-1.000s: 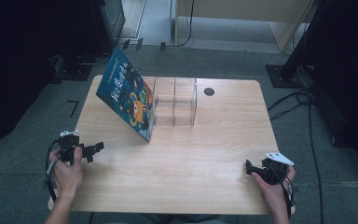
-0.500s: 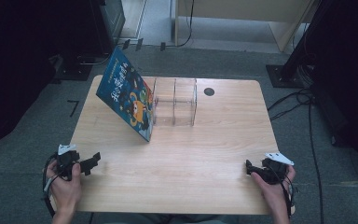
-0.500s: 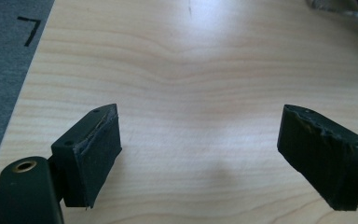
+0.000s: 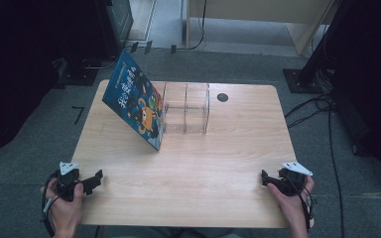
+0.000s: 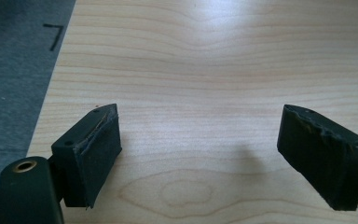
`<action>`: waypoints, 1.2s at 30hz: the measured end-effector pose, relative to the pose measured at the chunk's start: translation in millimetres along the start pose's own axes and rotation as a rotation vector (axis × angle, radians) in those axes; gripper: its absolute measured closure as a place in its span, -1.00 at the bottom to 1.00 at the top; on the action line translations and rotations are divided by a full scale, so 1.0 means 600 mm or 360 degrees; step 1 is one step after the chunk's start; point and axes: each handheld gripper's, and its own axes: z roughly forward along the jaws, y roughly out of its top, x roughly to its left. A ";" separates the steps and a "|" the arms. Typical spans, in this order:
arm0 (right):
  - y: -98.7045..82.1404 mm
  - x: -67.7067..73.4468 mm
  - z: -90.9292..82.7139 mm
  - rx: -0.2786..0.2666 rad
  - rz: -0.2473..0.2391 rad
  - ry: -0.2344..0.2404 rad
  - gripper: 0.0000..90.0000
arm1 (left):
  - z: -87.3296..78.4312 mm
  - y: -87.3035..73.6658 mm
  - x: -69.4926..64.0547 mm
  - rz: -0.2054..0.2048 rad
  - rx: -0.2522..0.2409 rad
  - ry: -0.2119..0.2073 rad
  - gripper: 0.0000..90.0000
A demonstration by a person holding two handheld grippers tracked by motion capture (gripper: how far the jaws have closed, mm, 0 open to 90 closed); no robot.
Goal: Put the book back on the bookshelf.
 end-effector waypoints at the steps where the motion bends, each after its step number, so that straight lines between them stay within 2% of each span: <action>1: 0.000 0.000 0.000 0.0000 0.0000 0.0000 -0.83 | 0.001 -0.001 -0.001 0.0018 0.0010 0.0005 -0.69; 11: -0.001 0.000 -0.001 0.0002 0.0011 -0.0014 -0.83 | 0.004 -0.010 -0.009 0.0025 0.0003 0.0088 -0.69; 15: -0.001 0.000 -0.001 0.0000 0.0012 -0.0016 -0.83 | 0.007 -0.011 -0.015 0.0053 0.0002 0.0136 -0.69; 27: -0.001 0.000 -0.001 0.0000 0.0015 -0.0022 -0.83 | 0.009 -0.010 -0.018 0.0058 -0.0005 0.0133 -0.69; 31: -0.001 0.000 -0.001 0.0000 0.0016 -0.0023 -0.83 | 0.012 -0.011 -0.021 0.0090 -0.0020 0.0110 -0.73; 36: -0.001 0.000 -0.001 0.0000 0.0015 -0.0024 -0.83 | 0.013 -0.011 -0.021 0.0094 -0.0014 0.0103 -0.76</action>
